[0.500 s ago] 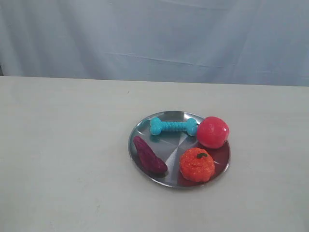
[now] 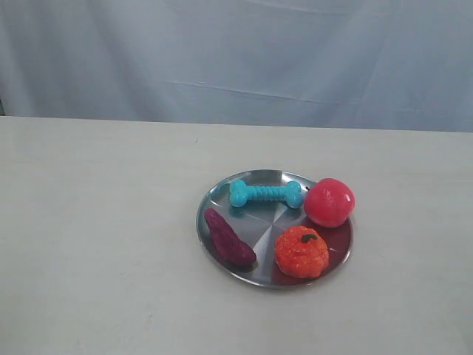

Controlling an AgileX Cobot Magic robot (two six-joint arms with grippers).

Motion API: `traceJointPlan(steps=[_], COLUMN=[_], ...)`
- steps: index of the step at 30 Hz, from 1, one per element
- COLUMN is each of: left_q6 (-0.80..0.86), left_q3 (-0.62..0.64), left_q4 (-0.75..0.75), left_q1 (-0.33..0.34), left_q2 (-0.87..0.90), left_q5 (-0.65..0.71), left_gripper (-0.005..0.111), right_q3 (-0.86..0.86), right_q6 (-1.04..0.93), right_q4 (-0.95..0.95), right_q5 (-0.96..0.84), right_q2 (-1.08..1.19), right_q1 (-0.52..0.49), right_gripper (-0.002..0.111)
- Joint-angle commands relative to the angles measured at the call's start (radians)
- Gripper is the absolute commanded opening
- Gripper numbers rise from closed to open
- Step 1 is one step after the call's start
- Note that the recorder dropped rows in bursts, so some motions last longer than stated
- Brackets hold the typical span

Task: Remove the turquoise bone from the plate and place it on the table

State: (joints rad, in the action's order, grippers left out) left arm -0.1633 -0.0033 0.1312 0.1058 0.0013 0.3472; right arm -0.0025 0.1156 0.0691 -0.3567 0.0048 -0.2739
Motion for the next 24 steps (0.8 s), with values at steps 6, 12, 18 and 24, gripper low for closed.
traceJointPlan(steps=[6, 12, 18, 24], left_q6=[-0.001, -0.001, -0.001, -0.001], left_q3=[0.003, 0.003, 0.003, 0.003], left_q4=[0.001, 0.001, 0.001, 0.001], left_q1=[-0.005, -0.005, -0.005, -0.005], left_q2=[-0.001, -0.001, -0.001, -0.001], left_q5=[-0.001, -0.001, -0.001, -0.001], left_gripper=[0.000, 0.000, 0.000, 0.000], right_q3=[0.002, 0.002, 0.002, 0.002], right_q6=[-0.025, -0.021, 0.030, 0.440], right_q4=[0.025, 0.009, 0.007, -0.003], right_q5=[0.233, 0.609, 0.815, 1.095], right_q2=[-0.005, -0.005, -0.005, -0.005], right_q1=[-0.007, -0.007, -0.007, -0.007], right_gripper=[-0.001, -0.001, -0.001, -0.001])
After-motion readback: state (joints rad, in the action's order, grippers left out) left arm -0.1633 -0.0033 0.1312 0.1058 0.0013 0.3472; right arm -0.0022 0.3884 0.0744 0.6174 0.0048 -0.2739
